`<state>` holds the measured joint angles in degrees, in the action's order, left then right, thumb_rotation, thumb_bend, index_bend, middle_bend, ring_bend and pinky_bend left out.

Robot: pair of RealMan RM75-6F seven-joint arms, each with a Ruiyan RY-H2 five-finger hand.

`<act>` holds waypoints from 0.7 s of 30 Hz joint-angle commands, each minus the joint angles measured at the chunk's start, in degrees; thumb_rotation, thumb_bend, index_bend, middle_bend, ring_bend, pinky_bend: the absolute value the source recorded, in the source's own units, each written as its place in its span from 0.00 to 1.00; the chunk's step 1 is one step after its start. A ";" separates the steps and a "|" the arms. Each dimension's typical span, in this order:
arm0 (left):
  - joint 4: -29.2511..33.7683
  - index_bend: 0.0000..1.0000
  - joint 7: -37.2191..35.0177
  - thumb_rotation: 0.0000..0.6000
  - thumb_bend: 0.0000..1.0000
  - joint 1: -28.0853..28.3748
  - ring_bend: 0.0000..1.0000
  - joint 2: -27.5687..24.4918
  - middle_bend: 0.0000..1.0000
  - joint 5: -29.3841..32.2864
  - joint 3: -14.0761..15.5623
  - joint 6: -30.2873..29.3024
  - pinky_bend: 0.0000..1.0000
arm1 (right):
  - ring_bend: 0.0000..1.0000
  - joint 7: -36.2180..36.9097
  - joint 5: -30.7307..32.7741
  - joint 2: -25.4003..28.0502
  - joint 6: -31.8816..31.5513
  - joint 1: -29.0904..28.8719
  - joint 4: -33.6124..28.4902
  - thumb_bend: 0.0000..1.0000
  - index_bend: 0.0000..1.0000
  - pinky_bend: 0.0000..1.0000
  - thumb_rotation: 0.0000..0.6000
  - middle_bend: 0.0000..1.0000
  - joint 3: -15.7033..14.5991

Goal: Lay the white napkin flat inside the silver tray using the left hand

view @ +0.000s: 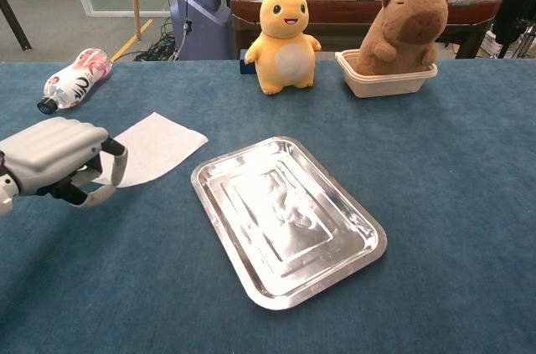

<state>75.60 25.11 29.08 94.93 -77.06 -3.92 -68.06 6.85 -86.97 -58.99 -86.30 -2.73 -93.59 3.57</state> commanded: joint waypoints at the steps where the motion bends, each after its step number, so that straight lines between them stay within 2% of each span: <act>1: 0.60 0.66 -2.03 1.00 0.43 -0.23 0.99 -0.94 1.00 -1.45 0.07 -1.03 1.00 | 0.50 0.04 0.04 0.05 -0.08 0.03 -0.07 0.01 0.47 0.70 1.00 0.58 0.05; 9: 4.71 0.69 -4.86 1.00 0.43 -0.81 1.00 -2.99 1.00 -2.92 -0.55 -2.72 1.00 | 0.50 -0.24 0.05 -0.01 0.01 0.02 -0.14 0.01 0.47 0.70 1.00 0.58 0.01; 21: 11.13 0.70 -1.67 1.00 0.45 -1.84 1.00 -3.74 1.00 -3.95 -0.85 -5.38 1.00 | 0.50 -0.14 0.07 0.07 -0.21 0.11 -0.14 0.01 0.47 0.70 1.00 0.58 0.10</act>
<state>86.30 23.09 27.40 91.27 -80.76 -4.76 -73.09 6.72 -86.90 -58.92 -86.52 -2.62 -93.72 3.67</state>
